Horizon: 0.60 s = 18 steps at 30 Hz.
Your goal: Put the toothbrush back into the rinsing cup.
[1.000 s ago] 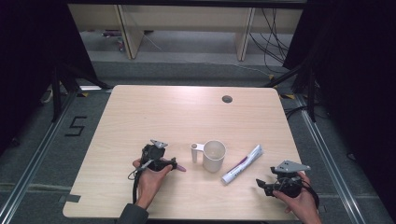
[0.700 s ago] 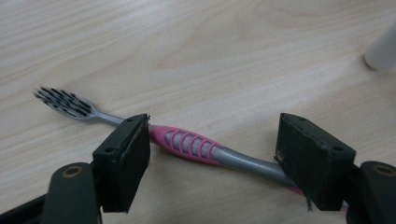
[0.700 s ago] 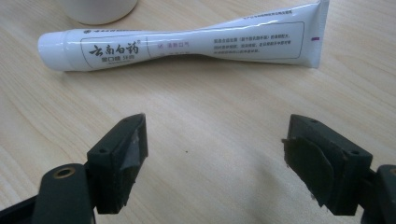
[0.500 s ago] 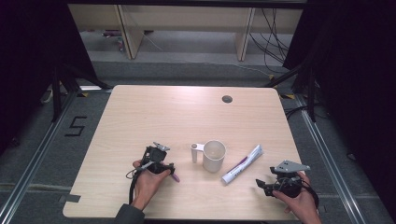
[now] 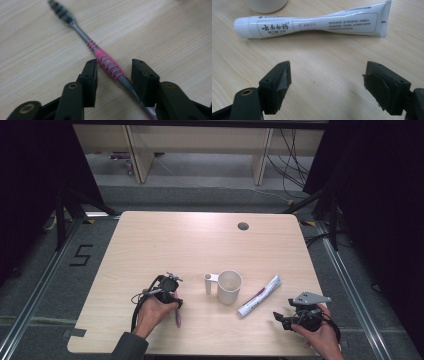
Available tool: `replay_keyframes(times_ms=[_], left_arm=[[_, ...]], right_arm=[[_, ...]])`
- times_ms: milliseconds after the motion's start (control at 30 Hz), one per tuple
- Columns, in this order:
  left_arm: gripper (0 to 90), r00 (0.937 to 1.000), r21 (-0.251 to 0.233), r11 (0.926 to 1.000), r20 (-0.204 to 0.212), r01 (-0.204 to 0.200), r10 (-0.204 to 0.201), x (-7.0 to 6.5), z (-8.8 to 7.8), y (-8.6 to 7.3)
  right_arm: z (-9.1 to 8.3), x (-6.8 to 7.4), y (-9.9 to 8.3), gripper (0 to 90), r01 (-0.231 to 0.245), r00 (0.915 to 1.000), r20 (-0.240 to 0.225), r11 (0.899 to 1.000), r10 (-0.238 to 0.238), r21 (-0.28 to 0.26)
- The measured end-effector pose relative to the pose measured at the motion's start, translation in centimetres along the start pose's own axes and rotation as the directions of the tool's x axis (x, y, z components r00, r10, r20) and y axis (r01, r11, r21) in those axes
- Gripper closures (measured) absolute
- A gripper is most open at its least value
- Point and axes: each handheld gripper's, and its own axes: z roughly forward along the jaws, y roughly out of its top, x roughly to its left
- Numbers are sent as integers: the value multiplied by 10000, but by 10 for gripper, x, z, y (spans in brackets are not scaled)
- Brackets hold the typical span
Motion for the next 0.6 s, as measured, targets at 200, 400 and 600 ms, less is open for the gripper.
replay_keyframes(times_ms=[200, 400, 600], left_arm=[[715, 9981, 656, 9966, 384, -507, 482, -1, -3, 3], [789, 9932, 1312, 9849, 457, -1126, 1075, 2, -4, 8], [818, 9878, 1805, 9714, 480, -1542, 1479, -2, -1, 14]], right_arm=[[2, -2, 1, 226, 390, 9992, -65, 9991, -391, -152], [1, 1, 0, 226, 44, 10000, -49, 10000, -44, -11], [2, 1, 1, 226, 32, 9999, -105, 10000, -32, 15]])
